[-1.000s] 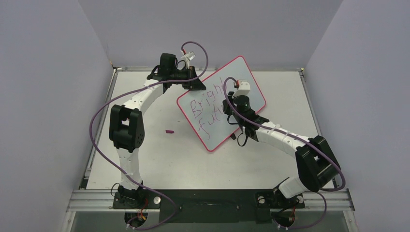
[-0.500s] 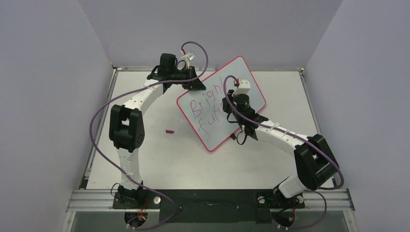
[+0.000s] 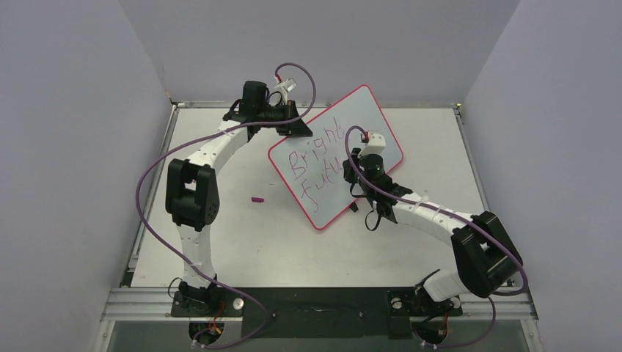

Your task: Write a sentence on the whiteboard

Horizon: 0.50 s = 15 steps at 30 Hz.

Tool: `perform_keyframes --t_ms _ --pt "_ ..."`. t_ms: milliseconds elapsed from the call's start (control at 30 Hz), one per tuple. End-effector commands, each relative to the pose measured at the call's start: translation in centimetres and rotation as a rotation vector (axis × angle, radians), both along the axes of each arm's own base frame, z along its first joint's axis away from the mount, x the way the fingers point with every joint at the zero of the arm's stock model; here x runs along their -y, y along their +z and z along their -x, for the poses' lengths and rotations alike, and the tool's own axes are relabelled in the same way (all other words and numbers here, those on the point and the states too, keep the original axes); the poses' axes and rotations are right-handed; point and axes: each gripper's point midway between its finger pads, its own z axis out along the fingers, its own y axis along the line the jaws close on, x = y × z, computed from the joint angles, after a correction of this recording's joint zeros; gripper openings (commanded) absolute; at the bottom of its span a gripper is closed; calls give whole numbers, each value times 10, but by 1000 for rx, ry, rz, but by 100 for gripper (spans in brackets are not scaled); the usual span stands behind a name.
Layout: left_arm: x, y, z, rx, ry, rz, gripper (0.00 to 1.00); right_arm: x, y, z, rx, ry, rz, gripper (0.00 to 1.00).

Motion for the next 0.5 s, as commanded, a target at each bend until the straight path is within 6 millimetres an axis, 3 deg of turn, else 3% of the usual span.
perform_keyframes --t_ms 0,467 --pt "11 43 7 168 -66 49 0 5 0 9 -11 -3 -13 0" --pt "10 46 10 171 -67 52 0 8 40 0 65 -15 5 0"
